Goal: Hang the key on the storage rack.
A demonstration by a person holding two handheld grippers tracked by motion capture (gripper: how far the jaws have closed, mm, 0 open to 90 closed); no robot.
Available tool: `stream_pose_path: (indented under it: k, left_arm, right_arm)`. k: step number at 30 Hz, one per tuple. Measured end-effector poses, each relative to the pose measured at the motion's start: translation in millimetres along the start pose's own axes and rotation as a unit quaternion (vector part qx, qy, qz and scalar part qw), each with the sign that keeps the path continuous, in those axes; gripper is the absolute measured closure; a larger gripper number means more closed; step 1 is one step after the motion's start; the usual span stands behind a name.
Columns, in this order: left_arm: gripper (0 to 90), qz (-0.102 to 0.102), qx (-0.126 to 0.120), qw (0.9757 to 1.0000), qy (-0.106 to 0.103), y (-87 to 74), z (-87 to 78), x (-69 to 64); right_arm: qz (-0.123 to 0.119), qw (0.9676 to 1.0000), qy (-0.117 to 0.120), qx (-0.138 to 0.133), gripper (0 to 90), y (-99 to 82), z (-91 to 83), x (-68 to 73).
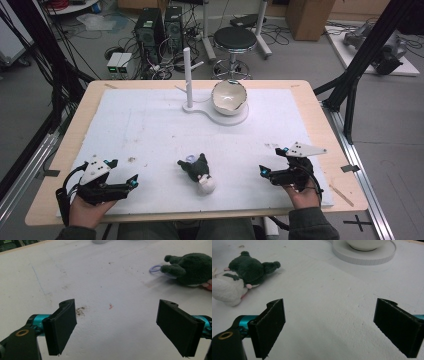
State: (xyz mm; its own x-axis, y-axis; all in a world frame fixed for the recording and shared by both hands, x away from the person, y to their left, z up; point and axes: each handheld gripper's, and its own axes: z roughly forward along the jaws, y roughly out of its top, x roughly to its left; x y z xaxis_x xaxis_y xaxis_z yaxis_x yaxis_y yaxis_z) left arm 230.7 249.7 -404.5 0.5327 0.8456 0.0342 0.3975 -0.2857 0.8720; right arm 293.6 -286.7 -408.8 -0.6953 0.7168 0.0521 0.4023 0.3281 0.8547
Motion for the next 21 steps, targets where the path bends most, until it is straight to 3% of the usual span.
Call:
stream_pose_path:
  k: [21]
  left_arm:
    - [16.7,0.002,0.000,1.0000,-0.002,0.7,2.1,0.6]
  right_arm:
    - [-0.002,1.0000,0.001,0.004,9.5,0.5,1.0,1.9]
